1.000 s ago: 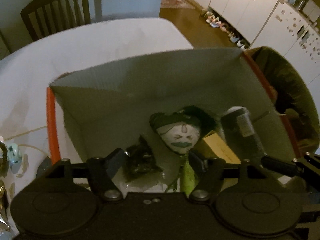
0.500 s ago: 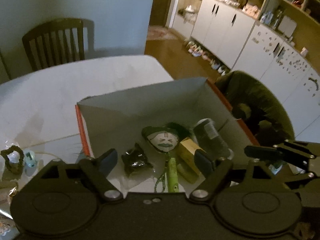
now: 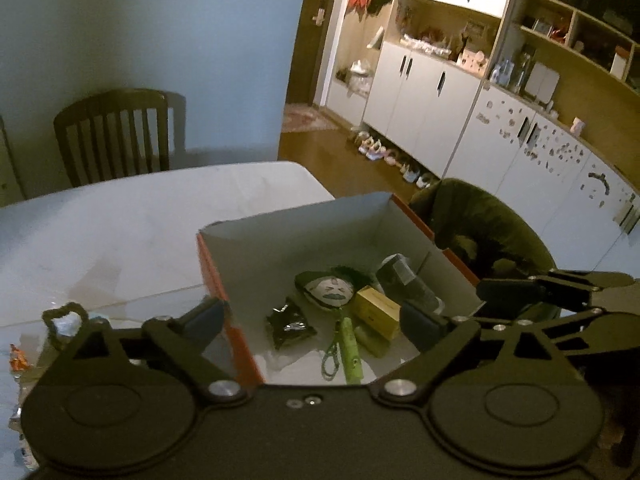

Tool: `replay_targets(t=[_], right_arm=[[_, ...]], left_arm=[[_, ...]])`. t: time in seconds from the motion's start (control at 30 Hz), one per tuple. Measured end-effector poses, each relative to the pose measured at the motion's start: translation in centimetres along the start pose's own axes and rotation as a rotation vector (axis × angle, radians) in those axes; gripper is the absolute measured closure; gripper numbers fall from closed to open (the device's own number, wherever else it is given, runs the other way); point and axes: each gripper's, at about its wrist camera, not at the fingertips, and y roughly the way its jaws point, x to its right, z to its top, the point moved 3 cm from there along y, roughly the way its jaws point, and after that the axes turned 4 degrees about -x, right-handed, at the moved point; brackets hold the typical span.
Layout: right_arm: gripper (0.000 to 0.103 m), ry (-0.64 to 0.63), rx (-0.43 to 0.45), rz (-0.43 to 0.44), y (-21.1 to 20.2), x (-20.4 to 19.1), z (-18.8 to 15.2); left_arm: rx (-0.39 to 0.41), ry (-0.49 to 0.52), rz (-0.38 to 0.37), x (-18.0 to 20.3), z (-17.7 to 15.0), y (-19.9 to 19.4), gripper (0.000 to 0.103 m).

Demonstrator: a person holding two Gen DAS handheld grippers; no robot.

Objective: Organize objects
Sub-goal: 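Withdraw both tools from the box and reach back to the pile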

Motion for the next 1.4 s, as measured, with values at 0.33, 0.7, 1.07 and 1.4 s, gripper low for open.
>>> replay_targets(t=[0.33, 0.7, 1.07, 1.4], right_arm=[[0.019, 0.052, 0.080, 0.068, -1.2, -4.9, -0.8], [0.011, 0.061, 0.124, 0.089, -0.3, -12.2, -0.9], [0.011, 0.035, 0.092, 0.091, 2.6, -19.6, -0.8], [0.010, -0.009, -0.023, 0.115, 8.3, -26.6, 1.6]], left_arm=[[0.104, -0.004, 0.027, -5.3, -2.3, -5.1, 0.001], [0.146, -0.037, 0.089, -12.5, -5.9, -8.0, 0.000], [0.137, -0.114, 0.147, -19.7, -9.1, -9.2, 0.000], [0.064, -0.212, 0.137, -24.6, -13.1, -7.6, 0.000]])
